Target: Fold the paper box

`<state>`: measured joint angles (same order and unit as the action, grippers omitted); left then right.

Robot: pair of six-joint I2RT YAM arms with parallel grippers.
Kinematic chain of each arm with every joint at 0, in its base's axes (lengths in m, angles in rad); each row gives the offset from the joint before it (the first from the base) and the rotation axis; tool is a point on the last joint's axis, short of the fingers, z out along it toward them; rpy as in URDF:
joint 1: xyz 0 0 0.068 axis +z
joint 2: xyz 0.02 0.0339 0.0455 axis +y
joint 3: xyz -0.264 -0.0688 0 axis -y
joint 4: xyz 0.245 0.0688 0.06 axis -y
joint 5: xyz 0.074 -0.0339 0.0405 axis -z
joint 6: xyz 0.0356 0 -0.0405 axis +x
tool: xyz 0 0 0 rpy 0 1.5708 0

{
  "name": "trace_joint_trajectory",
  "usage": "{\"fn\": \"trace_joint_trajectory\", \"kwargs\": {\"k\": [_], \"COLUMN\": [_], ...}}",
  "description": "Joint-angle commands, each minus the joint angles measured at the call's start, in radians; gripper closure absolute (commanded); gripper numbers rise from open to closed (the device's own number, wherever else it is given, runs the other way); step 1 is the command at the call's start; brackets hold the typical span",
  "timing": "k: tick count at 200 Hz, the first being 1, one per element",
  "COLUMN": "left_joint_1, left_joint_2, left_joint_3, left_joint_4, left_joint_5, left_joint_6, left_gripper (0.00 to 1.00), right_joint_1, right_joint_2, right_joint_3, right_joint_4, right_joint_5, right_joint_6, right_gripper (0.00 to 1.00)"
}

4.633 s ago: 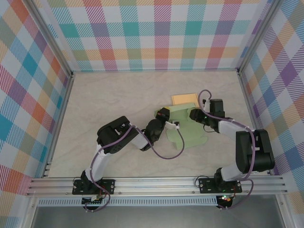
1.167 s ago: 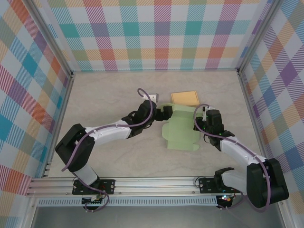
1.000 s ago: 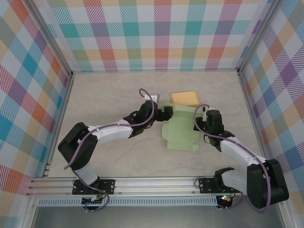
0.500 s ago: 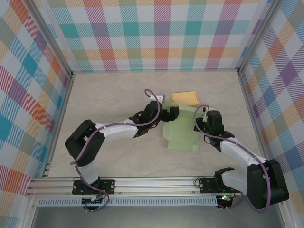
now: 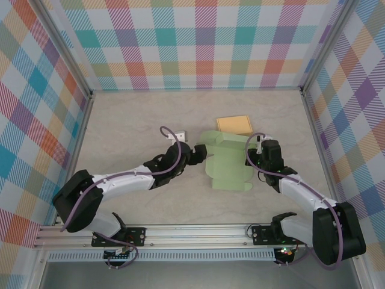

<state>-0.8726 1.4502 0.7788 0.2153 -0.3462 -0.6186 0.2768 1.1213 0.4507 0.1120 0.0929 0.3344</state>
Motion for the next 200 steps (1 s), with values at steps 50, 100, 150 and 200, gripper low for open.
{"fn": "trace_joint_trajectory", "kwargs": {"k": [50,100,150,200], "left_joint_1": [-0.088,-0.089,-0.09,-0.091], "left_joint_2": [0.109,0.189,0.223,0.27], "left_joint_3": [0.045,0.136,0.208,0.247], "left_joint_4": [0.071,0.042,0.065,0.105], "left_joint_5": [0.085,0.023,0.086,0.164], "left_joint_6": [-0.03,0.02,0.074,0.078], "left_gripper": [0.26,0.26,0.43,0.54], "right_joint_1": [0.007,0.006,0.007,0.007], "right_joint_2": [-0.015,-0.023,-0.025,-0.023], "right_joint_3": [-0.006,-0.01,-0.012,-0.011], "right_joint_4": [0.031,0.031,0.033,0.032], "right_joint_5": [-0.021,-0.022,-0.022,-0.022], "right_joint_6": [-0.006,-0.006,-0.006,-0.006], "right_gripper": [1.0,1.0,1.0,1.0]}}
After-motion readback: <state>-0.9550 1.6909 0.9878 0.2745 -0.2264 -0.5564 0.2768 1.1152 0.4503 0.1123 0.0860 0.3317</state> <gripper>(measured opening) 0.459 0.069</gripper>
